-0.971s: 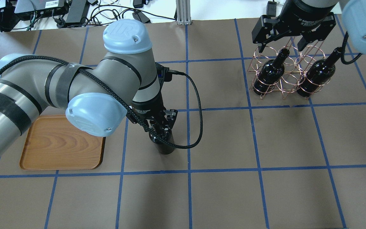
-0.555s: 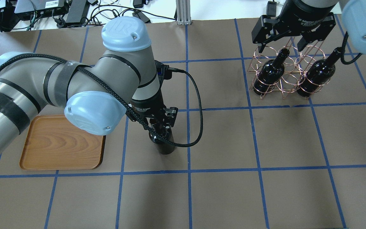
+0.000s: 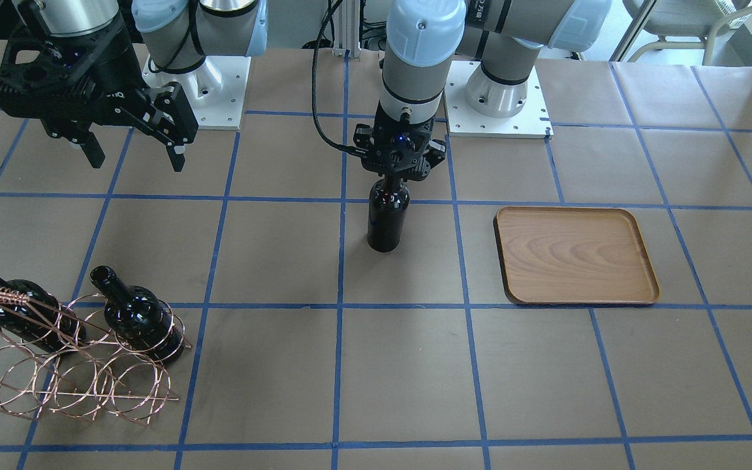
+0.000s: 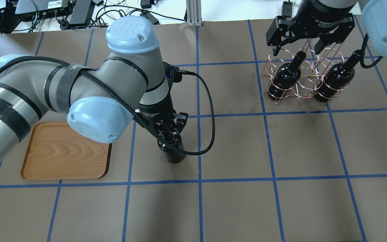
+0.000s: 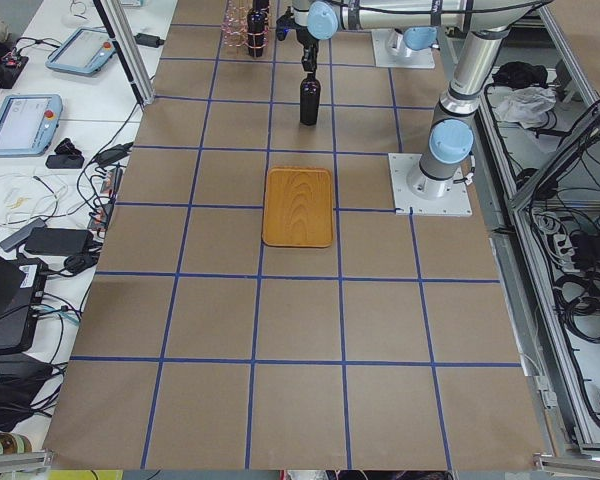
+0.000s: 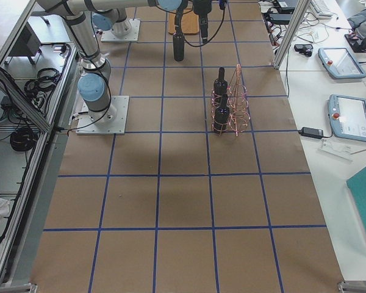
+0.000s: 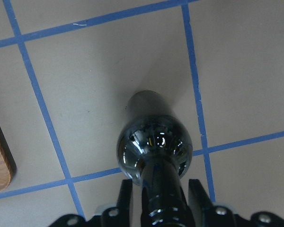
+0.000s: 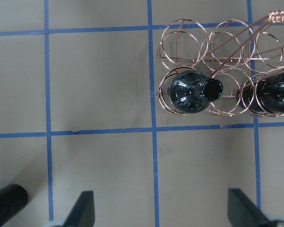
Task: Take wine from basket and place on tray
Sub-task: 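Lift the bottle with the left gripper and move it over the tray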
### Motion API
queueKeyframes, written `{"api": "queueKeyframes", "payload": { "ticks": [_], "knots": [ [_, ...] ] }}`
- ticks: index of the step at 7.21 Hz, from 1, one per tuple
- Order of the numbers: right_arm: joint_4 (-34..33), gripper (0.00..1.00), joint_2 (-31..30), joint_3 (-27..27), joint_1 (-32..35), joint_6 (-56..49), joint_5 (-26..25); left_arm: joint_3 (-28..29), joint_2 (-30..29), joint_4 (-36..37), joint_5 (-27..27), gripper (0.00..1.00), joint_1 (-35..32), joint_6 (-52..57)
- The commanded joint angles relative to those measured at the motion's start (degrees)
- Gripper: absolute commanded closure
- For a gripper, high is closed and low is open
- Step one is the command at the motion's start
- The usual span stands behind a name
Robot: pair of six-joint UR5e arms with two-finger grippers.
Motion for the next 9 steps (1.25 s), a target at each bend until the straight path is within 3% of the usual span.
{"api": "queueKeyframes", "payload": {
  "ticks": [1, 4, 6, 9],
  "knots": [
    [0.1, 0.00, 0.0, 0.0, 0.0, -0.1, 0.0, 0.0, 0.0, -0.1, 0.0, 1.00, 0.0, 0.1],
    [0.1, 0.00, 0.1, 0.0, 0.0, 0.0, 0.0, 4.0, 0.9, -3.0, 1.4, 1.00, 1.8, 2.2],
    [0.1, 0.00, 0.1, 0.0, 0.0, 0.0, 0.0, 11.9, 2.0, -12.1, 4.6, 1.00, 11.6, 10.9],
    [0.3, 0.00, 0.1, 0.1, 0.0, 0.1, 0.2, 12.4, 2.3, -12.7, 7.1, 1.00, 29.8, 30.5]
  ]
}}
